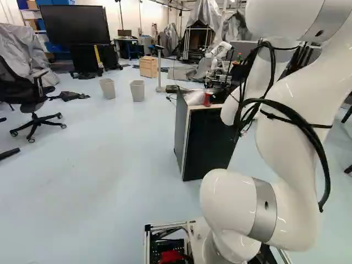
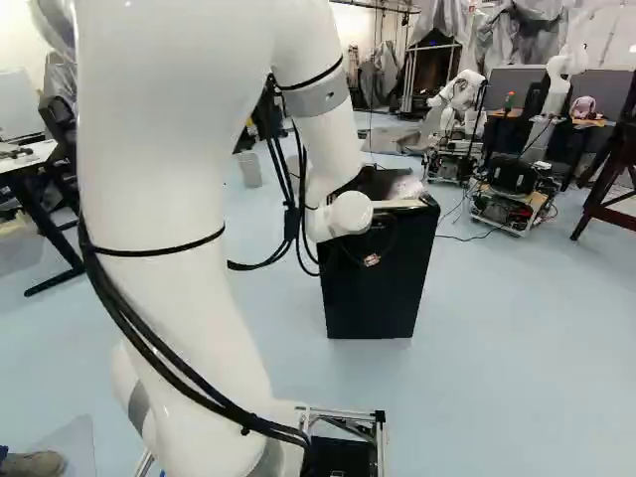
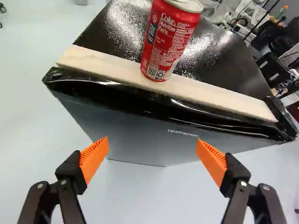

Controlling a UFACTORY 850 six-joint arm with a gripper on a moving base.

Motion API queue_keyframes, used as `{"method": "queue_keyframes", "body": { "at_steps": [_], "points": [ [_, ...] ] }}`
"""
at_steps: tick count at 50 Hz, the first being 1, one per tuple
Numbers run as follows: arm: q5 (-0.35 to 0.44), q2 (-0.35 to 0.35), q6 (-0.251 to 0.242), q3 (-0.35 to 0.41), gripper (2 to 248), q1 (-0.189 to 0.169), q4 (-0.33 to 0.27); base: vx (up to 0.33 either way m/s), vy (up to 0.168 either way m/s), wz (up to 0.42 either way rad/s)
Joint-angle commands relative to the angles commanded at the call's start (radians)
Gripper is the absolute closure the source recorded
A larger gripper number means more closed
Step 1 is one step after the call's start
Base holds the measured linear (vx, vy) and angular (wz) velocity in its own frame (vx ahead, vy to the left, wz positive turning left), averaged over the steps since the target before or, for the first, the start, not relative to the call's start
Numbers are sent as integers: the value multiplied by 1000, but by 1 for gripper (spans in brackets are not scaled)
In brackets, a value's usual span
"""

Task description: Grab a drink from the fridge

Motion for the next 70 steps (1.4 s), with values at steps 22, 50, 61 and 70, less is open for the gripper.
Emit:
{"method": "queue_keyframes", "body": {
  "at_steps": [22, 50, 61, 70],
  "points": [
    [62, 35, 0, 41, 3, 5, 102, 0, 0, 0],
    [171, 83, 0, 96, 3, 46, 331, 0, 0, 0],
    [214, 99, 0, 114, 3, 78, 422, 0, 0, 0],
    [250, 102, 0, 118, 3, 108, 497, 0, 0, 0]
  ]
}}
